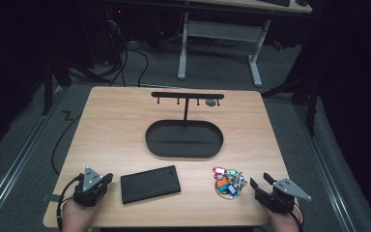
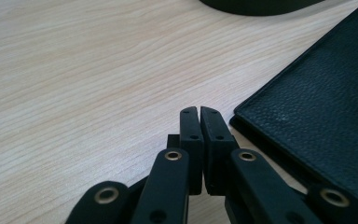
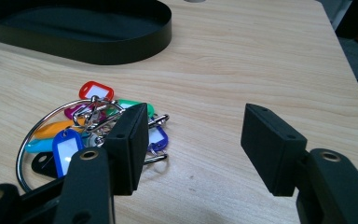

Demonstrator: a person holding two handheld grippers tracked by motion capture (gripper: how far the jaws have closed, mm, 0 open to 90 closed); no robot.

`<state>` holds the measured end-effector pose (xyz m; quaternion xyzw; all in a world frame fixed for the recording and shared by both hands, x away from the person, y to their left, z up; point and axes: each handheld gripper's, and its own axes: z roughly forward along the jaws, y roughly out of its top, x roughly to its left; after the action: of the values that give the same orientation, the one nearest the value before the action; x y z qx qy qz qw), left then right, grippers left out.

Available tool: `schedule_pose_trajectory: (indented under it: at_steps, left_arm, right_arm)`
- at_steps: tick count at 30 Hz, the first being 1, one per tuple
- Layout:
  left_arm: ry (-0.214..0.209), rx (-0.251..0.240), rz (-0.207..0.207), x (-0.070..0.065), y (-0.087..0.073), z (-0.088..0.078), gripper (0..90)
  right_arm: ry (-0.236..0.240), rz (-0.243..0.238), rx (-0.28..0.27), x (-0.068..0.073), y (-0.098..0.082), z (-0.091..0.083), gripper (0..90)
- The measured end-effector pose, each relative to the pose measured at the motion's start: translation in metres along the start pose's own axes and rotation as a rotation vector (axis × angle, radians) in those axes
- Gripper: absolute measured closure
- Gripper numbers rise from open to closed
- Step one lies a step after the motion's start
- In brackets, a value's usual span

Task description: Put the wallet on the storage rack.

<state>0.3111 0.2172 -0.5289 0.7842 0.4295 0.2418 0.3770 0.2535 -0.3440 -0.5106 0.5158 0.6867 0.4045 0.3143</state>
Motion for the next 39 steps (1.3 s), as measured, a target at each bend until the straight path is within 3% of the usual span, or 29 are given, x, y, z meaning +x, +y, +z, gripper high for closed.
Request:
schedule_pose_trajectory:
  at_steps: [5,12,24,33,36,39]
  left_arm:
    - [0.005,0.009,0.027,-0.001,0.008,0.015,89.6]
    - [-0.016,0.026,0.058,-0.007,0.013,0.024,89.5]
    - [-0.053,0.036,0.101,-0.02,0.004,0.008,88.0]
    - [-0.113,0.049,0.186,-0.044,-0.001,-0.006,86.6]
    - [-0.105,0.048,0.193,-0.045,-0.001,-0.008,84.1]
    - [-0.086,0.007,0.161,-0.042,0.003,-0.014,75.5]
  right_arm:
    - [0.013,-0.004,0.012,0.002,0.001,0.004,42.5]
    - [0.006,0.006,0.016,0.0,-0.003,-0.001,42.8]
    - [0.009,0.024,0.013,-0.002,-0.001,-0.001,42.3]
    - [0.023,0.021,0.009,-0.002,0.002,0.004,42.0]
    - [0.025,0.031,0.012,-0.003,0.003,0.004,42.2]
    - [0.021,0.051,0.018,-0.004,0.003,0.002,42.0]
